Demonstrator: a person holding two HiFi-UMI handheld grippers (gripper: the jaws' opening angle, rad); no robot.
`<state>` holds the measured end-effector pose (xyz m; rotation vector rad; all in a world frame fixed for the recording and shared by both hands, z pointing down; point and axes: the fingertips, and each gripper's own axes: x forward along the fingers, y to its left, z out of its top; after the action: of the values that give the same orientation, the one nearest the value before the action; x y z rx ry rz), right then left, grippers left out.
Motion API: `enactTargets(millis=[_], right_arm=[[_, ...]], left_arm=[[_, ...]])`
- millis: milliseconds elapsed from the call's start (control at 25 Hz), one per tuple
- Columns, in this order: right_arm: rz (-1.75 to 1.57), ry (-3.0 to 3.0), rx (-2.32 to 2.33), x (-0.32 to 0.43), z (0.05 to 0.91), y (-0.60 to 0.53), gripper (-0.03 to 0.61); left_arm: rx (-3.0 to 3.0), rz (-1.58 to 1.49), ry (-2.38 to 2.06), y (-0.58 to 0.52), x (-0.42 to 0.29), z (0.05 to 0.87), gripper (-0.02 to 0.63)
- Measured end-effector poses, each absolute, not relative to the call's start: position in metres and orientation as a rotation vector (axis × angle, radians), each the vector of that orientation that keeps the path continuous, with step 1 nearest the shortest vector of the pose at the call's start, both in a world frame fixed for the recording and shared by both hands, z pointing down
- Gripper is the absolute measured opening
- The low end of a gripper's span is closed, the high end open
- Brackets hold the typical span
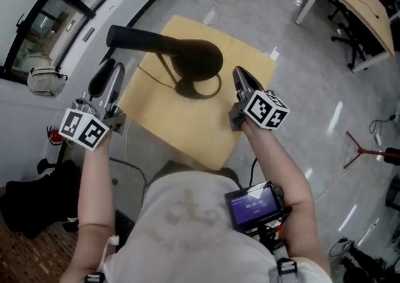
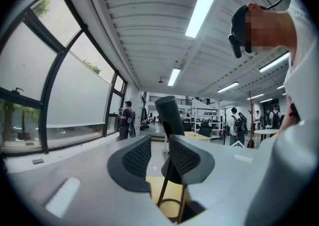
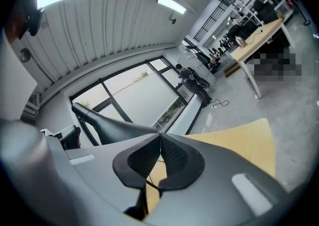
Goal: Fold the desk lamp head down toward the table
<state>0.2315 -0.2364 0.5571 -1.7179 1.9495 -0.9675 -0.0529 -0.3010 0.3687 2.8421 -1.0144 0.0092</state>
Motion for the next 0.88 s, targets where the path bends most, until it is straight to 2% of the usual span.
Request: enactTargets(millis=[80, 200, 440, 880], right_arm=[[-0.920, 2.012, -1.730, 0.226, 0.547, -0.237, 0.012], [-0.881, 2.093, -1.744, 0.215, 0.536, -0.229, 0.012], [-0.810, 2.232, -1.740, 0.182, 0.514, -0.210, 0.012], [-0.583, 2.526, -1.616, 0.078, 0.488, -0.134, 0.011]], left_arm=[[2.798, 0.003, -1.042, -0.296, -0.063, 0.382, 0.049], [2.759, -0.003, -1.016, -0.280, -0.074, 0.401, 0.017], [2.703, -0.035, -0.940, -0.239, -0.090, 0.434, 0.002], [2.638, -0.079, -0.846, -0.158, -0.133, 0.470, 0.002]])
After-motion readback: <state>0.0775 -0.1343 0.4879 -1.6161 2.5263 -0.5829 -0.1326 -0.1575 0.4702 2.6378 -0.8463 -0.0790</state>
